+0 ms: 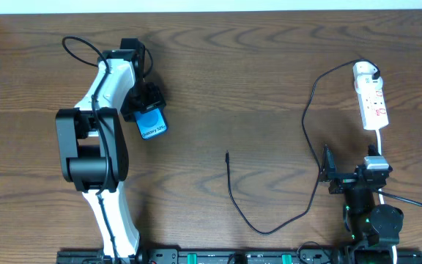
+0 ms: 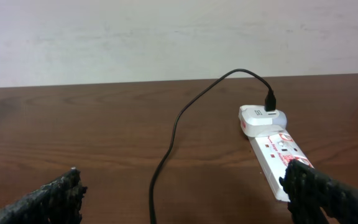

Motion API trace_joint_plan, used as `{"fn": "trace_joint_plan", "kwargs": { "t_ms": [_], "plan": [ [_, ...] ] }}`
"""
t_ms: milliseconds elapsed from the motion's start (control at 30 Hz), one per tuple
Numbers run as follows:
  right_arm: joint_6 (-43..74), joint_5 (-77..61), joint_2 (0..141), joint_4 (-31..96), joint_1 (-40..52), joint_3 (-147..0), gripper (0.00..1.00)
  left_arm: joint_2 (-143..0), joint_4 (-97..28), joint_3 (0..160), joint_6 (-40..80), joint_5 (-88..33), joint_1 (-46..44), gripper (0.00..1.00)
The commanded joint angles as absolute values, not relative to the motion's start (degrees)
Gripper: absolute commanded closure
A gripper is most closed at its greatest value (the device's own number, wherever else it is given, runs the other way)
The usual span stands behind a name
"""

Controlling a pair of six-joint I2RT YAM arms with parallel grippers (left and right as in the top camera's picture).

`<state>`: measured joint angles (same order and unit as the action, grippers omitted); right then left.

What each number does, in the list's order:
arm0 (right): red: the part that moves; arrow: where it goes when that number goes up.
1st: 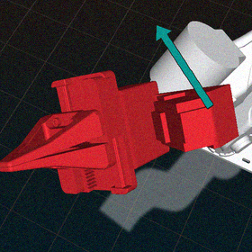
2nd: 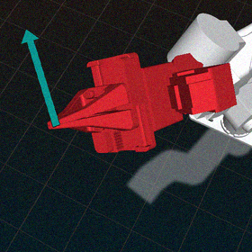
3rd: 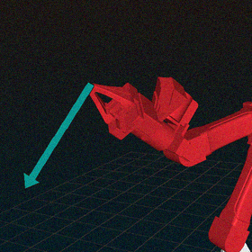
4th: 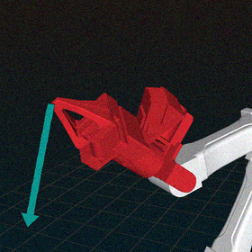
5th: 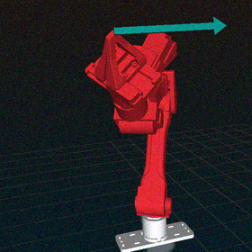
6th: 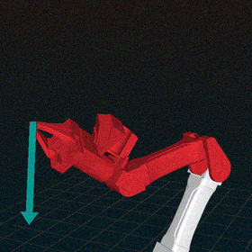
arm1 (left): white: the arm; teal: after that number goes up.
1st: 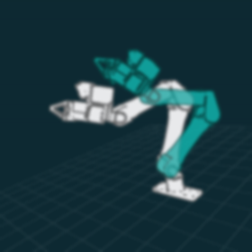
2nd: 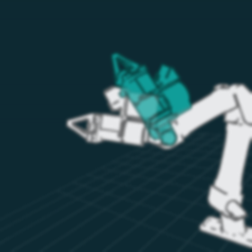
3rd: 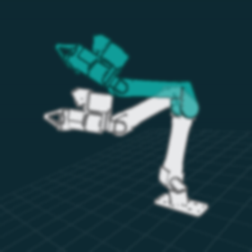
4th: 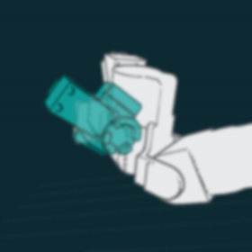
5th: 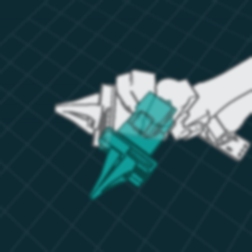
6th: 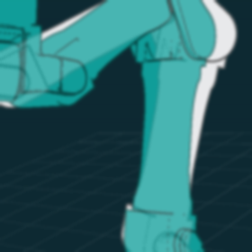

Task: Plug charger to phone and switch on socket
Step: 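Lift the phone upright with the left gripper and move it right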

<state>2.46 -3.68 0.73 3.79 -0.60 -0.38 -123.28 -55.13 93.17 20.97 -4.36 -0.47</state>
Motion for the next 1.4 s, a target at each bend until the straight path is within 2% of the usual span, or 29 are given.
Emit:
{"fn": "trace_joint_plan", "kwargs": {
  "t_ms": [0,433,967,1367],
  "plan": [
    [1.8,-4.0,0.4,4.0,0.5,-0.3,0.01,-120.3,-55.4,93.0,20.9,-4.1,-0.3,0.93],
    [1.8,-4.0,0.4,4.0,0.5,-0.3,0.01,-119.7,-55.3,93.0,20.9,-12.8,-0.3,0.93],
    [1.8,-4.0,0.4,4.0,0.5,-0.3,0.01,-116.6,-54.7,93.0,21.1,-42.1,-0.3,0.93],
    [1.8,-4.0,0.4,4.0,0.5,-0.3,0.01,-116.0,-54.8,93.0,28.5,-60.9,-0.3,0.92]
  ]
}}
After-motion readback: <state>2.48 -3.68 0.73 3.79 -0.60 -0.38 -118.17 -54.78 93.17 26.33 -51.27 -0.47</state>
